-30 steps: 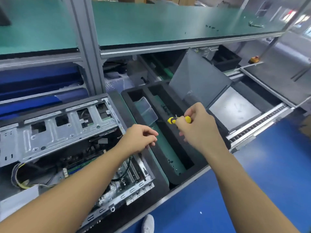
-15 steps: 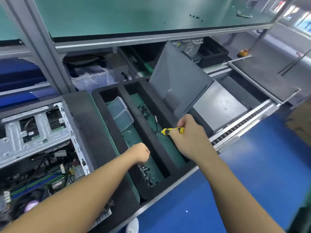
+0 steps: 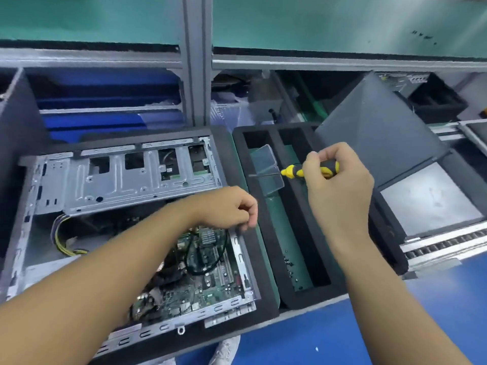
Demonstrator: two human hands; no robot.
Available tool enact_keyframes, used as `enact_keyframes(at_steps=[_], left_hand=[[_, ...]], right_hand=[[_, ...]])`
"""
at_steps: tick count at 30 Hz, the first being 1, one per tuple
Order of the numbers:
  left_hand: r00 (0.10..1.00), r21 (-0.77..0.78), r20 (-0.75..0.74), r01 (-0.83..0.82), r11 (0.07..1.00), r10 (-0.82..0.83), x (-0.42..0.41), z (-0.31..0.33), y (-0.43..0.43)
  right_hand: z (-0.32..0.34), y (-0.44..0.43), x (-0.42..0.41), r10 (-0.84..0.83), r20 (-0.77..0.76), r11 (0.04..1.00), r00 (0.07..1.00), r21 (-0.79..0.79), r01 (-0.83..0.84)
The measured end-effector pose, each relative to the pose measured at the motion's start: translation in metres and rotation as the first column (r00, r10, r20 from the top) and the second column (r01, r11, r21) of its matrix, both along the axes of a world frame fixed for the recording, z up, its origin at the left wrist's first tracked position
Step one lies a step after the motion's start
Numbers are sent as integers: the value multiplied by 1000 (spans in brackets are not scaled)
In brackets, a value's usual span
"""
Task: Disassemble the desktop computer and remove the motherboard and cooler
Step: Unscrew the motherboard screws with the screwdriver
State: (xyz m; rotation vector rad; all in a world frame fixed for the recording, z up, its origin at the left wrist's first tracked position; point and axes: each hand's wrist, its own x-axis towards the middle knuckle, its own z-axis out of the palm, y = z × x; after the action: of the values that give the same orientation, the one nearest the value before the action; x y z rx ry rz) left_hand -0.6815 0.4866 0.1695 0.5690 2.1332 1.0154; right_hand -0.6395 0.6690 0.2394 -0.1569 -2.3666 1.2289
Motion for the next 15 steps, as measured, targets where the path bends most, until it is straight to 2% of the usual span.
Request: enact_keyframes(at_steps=[4, 7, 11, 15], left_hand=[[972, -136, 186, 171, 976, -144, 5, -12, -58], [927, -225, 297, 299, 927, -227, 15, -32, -77], [942, -338, 134, 336, 879, -308, 22, -60, -82], [964, -368, -60, 220, 903, -259, 19, -69, -85]], right_hand=[[-6, -44, -4, 52, -64, 998, 997, -24, -53], [-15, -71, -4, 189, -62, 979, 980, 90, -183], [-30, -89, 1, 305, 41, 902, 951, 309, -302], [-49, -95, 8, 288, 307, 812, 907, 424, -401]])
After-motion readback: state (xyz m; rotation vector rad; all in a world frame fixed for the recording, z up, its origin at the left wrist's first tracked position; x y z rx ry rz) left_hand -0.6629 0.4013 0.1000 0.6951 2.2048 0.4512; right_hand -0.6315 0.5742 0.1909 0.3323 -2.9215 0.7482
